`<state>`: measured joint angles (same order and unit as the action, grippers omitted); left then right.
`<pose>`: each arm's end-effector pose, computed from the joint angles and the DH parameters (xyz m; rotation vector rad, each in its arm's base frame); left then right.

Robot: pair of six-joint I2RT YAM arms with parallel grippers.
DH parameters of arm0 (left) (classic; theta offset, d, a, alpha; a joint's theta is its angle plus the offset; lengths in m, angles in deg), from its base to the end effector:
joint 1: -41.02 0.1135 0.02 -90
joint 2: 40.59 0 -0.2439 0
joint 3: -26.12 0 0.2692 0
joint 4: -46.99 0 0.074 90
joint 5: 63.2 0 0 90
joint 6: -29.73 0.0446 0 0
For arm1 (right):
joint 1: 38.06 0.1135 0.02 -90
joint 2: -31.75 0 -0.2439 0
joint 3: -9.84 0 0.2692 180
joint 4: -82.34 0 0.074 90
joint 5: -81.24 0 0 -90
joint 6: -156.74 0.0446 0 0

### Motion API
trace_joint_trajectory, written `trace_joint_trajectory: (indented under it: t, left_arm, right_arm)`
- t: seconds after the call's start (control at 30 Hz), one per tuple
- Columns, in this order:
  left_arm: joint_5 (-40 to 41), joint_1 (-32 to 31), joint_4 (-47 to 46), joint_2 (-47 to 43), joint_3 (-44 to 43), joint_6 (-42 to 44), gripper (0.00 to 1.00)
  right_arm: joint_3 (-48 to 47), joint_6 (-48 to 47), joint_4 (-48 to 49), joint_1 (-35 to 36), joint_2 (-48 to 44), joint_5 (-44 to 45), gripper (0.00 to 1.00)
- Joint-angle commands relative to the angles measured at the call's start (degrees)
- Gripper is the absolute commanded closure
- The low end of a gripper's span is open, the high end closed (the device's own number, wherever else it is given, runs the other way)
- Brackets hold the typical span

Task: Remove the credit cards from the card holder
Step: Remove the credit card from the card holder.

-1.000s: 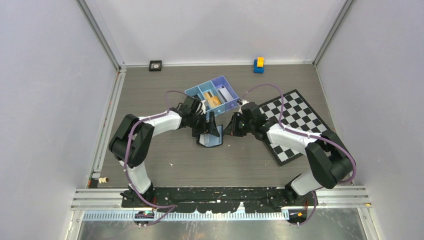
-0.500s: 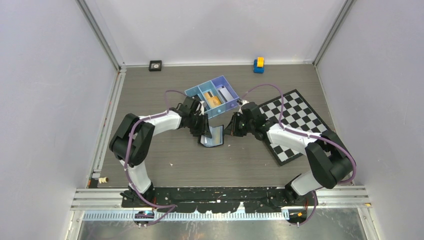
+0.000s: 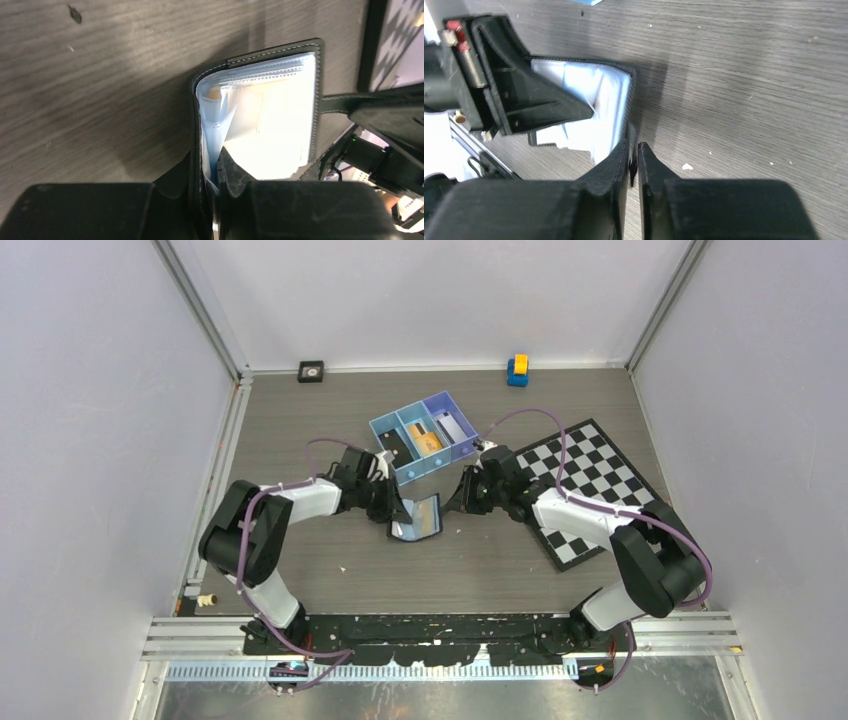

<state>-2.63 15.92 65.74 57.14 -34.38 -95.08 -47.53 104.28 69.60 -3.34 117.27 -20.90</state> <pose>0.2898 -0.1600 0.0988 -0.0124 2.7053 -1.0255 0.2636 0.1941 0.1527 -0.0582 2.4309 0.8629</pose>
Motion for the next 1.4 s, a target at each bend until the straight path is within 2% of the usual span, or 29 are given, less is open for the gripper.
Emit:
trace_joint_trajectory:
  t: [0.0,0.1,0.17,0.23,0.53,0.87,1.2,1.37]
  left_arm:
    - [-6.1,1.1,-9.1,-6.2,3.6,-2.9,0.86]
    - [-8.6,1.6,-14.3,-8.8,5.6,-4.9,0.87]
    - [-9.9,1.8,-16.7,-10.2,6.7,-6.2,0.87]
    - [-10.6,1.8,-18.7,-11.6,7.7,-7.0,0.88]
    - [-14.3,3.8,-31.1,-16.7,12.7,-12.7,0.89]
    - [-21.6,6.4,-51.9,-13.3,16.4,-24.5,0.89]
    - [-21.4,7.8,-52.5,-17.0,17.8,-24.9,0.89]
    - [-21.3,8.1,-52.8,-18.7,18.2,-25.0,0.89]
  right_arm:
    - [-1.7,0.8,1.9,-0.3,-0.9,2.6,0.7]
    - [-0.1,1.7,3.8,-0.6,-1.8,2.3,0.39]
    - [1.1,2.5,5.7,-1.0,-2.8,1.7,0.27]
    - [2.5,3.8,7.7,-1.6,-3.5,0.6,0.18]
    - [7.9,9.6,20.4,-5.2,-4.7,-7.3,0.14]
    - [11.5,12.2,30.6,-5.3,-6.0,-12.3,0.11]
    - [12.2,12.3,24.9,-7.1,-7.9,-5.5,0.1]
    - [13.2,14.6,31.5,-7.3,-6.0,-10.7,0.1]
